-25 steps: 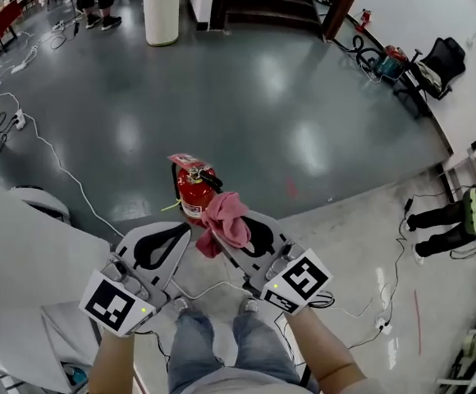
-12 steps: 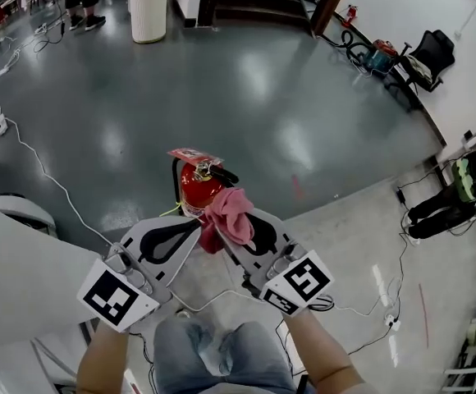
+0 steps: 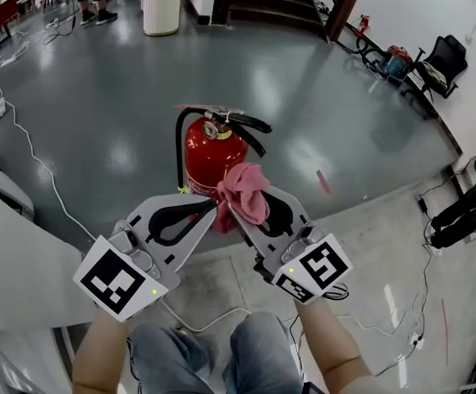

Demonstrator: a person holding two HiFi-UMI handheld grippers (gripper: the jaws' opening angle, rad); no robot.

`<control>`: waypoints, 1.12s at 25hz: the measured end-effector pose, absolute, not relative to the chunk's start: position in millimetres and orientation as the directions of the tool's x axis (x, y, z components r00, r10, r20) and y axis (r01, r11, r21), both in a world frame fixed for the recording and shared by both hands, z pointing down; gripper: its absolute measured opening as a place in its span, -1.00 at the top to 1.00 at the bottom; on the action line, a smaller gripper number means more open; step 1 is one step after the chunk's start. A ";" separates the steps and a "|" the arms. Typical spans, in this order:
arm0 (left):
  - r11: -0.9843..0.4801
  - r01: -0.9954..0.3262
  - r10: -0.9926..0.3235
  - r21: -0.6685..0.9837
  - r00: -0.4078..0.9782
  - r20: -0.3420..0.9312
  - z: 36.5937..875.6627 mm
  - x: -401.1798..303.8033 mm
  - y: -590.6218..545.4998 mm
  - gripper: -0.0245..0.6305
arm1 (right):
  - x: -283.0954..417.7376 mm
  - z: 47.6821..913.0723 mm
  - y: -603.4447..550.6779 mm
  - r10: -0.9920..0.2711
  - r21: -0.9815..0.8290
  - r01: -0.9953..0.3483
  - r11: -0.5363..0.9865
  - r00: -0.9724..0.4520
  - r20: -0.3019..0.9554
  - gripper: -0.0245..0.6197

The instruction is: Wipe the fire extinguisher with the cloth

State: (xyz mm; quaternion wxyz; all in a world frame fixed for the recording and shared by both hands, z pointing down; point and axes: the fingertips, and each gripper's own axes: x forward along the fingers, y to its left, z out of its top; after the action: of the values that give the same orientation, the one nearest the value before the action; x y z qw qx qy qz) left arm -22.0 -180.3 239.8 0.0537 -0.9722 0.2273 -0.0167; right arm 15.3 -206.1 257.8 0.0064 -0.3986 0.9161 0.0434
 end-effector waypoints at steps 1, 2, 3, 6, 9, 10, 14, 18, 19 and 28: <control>-0.889 -0.441 -0.444 -0.121 0.896 0.000 253.1 -20.9 -179.2 0.89 | 15.1 270.8 -207.3 -0.727 0.085 -0.728 0.680 -0.685 -0.057 0.49; -0.888 -0.442 -0.445 -0.126 0.896 -0.006 267.5 -20.1 -177.3 0.89 | 15.1 284.2 -207.7 -0.724 0.096 -0.727 0.680 -0.686 -0.066 0.49; -0.887 -0.444 -0.447 -0.127 0.895 -0.006 283.1 -19.3 -174.9 0.89 | 15.1 297.8 -207.6 -0.723 0.106 -0.726 0.679 -0.687 -0.073 0.49; -0.881 -0.455 -0.459 -0.132 0.889 0.001 327.2 -17.1 -169.5 0.89 | 16.5 335.6 -208.7 -0.721 0.123 -0.727 0.676 -0.686 -0.093 0.49; -0.868 -0.472 -0.475 -0.151 0.880 -0.020 359.7 -15.2 -164.8 0.89 | 17.1 367.8 -209.0 -0.716 0.125 -0.723 0.679 -0.691 -0.104 0.49; -0.865 -0.477 -0.480 -0.156 0.877 -0.023 369.1 -13.9 -162.9 0.89 | 17.1 377.2 -208.5 -0.714 0.130 -0.720 0.681 -0.693 -0.100 0.49; -0.865 -0.482 -0.485 -0.139 0.874 -0.012 388.2 -7.8 -154.8 0.89 | 18.6 395.2 -215.9 -0.723 0.158 -0.723 0.672 -0.687 -0.074 0.49; -0.867 -0.477 -0.479 -0.143 0.878 -0.026 377.1 -5.7 -155.5 0.89 | 21.7 358.7 -241.9 -0.736 0.231 -0.736 0.636 -0.669 -0.106 0.49; -0.864 -0.481 -0.482 -0.150 0.876 -0.028 375.0 -5.9 -156.6 0.89 | 24.0 345.1 -248.8 -0.747 0.251 -0.750 0.612 -0.653 -0.127 0.49; -0.856 -0.496 -0.499 -0.148 0.867 -0.021 379.6 -14.8 -157.8 0.89 | 21.5 371.2 -272.3 -0.800 0.326 -0.795 0.512 -0.579 -0.156 0.49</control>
State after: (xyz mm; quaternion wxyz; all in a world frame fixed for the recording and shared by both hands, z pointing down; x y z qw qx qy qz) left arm -14.8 -157.8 379.6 0.0746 -0.9632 0.2581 -0.0090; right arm 21.5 -272.3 371.2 -0.0073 -0.4586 0.8694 0.1839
